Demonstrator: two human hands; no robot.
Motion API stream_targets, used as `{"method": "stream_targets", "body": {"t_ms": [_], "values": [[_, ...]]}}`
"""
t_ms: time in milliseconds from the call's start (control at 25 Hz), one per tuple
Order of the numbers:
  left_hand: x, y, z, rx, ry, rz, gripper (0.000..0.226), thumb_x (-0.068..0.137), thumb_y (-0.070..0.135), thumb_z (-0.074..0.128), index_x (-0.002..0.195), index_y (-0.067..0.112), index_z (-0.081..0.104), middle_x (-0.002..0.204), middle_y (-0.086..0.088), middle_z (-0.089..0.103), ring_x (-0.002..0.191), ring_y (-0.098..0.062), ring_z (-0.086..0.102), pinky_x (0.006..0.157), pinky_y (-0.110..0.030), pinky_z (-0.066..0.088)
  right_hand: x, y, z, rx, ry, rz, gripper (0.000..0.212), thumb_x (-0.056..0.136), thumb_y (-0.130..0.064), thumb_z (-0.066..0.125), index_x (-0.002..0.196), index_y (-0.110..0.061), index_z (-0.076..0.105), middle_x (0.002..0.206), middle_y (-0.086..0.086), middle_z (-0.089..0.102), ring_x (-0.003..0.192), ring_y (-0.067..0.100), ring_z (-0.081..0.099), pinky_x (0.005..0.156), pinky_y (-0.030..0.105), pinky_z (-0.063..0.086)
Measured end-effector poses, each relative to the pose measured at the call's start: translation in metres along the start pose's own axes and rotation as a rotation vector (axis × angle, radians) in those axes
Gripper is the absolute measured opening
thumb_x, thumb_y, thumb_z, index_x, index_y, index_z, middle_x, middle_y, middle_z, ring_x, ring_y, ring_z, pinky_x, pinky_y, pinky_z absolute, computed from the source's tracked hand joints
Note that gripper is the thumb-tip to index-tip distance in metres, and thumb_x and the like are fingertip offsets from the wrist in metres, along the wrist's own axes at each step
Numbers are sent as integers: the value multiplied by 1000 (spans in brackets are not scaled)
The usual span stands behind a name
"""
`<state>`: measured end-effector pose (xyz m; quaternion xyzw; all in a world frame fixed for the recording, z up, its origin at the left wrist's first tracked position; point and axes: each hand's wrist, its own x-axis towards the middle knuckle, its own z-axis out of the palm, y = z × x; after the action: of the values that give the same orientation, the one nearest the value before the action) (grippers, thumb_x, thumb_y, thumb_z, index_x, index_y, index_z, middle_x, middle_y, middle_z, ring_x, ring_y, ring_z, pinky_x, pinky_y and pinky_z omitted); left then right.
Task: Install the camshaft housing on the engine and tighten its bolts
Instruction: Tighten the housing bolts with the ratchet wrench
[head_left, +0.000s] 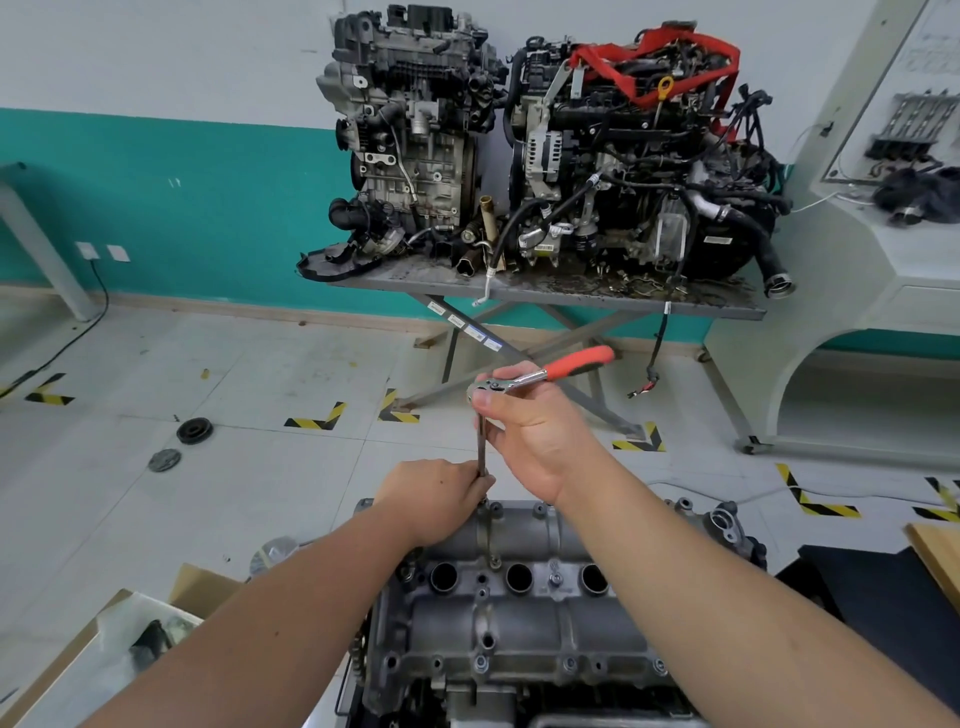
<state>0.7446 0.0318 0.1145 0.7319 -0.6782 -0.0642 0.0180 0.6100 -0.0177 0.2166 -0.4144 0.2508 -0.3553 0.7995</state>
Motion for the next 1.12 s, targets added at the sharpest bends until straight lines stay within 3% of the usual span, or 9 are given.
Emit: {"method": "stream_targets", "body": {"t_ms": [160,280,400,560,640,720,800,920,1120], "values": [[-1,0,-1,11,-9,-15,36,103,50,23,88,26,45,75,3,59,65,-23,53,58,-34,33,-9,26,17,-50,258,-252,28,83,4,74,93,-19,62,72,-9,71,74,6,71,71,19,53],[-2,0,-3,40,-28,-34,29,100,41,27,75,27,33,62,10,40,52,-13,37,50,-31,25,-20,43,18,-349,336,-437,23,88,-20,75,97,-41,71,97,-12,73,89,-4,68,79,10,49],[-1,-1,-1,7,-7,-32,30,101,48,24,86,27,40,61,12,39,55,-16,41,54,-32,31,-23,42,2,-623,251,-589,23,95,-33,65,112,-48,63,122,-18,56,94,-4,61,82,13,48],[-2,1,-3,-24,-13,-53,36,103,52,21,83,29,40,64,11,46,59,-17,45,59,-34,38,-19,34,-14,-968,100,-818,31,98,-25,61,127,-20,65,139,2,52,124,19,53,106,34,45],[-4,3,-7,-16,-38,-76,32,103,43,30,78,27,43,79,4,61,67,-21,53,68,-36,48,-14,23,-12,-1237,-28,-1006,31,94,-13,63,124,-12,69,139,14,56,122,31,56,103,37,47],[-5,6,-6,-188,-51,-67,19,102,28,44,103,18,60,110,-12,67,87,-29,62,78,-26,49,-7,5,-2,-1582,-219,-1126,34,86,0,66,119,-9,72,132,13,63,117,35,60,94,42,51],[-6,9,-7,-284,26,-36,27,104,25,43,113,6,61,110,-19,67,80,-29,59,66,-18,38,-3,-10,18,-2006,-356,-977,34,88,-3,59,118,-16,67,116,5,65,108,31,59,85,40,47],[-8,8,-11,-31,38,-4,32,107,34,29,79,22,39,79,-7,62,52,-16,38,48,-31,23,1,-22,51,-2363,-347,-624,18,89,-11,51,102,-22,54,88,-5,47,81,21,43,72,37,30],[-4,1,-4,-6,-2,-44,37,102,57,22,92,30,45,74,7,53,72,-23,57,61,-34,37,21,-44,69,-2112,-226,-78,23,94,-15,50,71,-16,48,69,2,57,58,15,51,49,28,34]]}}
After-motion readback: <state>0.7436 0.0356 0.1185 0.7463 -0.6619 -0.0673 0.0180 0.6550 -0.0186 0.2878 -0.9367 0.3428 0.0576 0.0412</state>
